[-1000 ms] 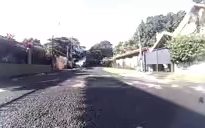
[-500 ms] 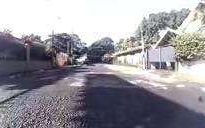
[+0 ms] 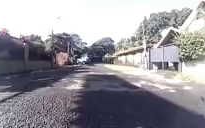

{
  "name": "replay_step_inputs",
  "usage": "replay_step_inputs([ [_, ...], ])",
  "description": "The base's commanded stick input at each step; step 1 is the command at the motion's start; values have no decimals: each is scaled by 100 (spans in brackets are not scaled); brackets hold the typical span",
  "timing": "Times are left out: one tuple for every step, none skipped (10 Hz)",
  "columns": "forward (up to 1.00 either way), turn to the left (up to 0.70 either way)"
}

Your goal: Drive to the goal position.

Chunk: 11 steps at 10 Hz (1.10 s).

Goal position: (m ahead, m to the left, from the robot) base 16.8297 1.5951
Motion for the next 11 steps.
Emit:
replay_step_inputs([
  [63,0],
  [63,0],
  [63,0],
  [63,0],
  [63,0],
  [63,0],
  [63,0],
  [63,0],
  [63,0],
  [63,0],
  [64,0],
])
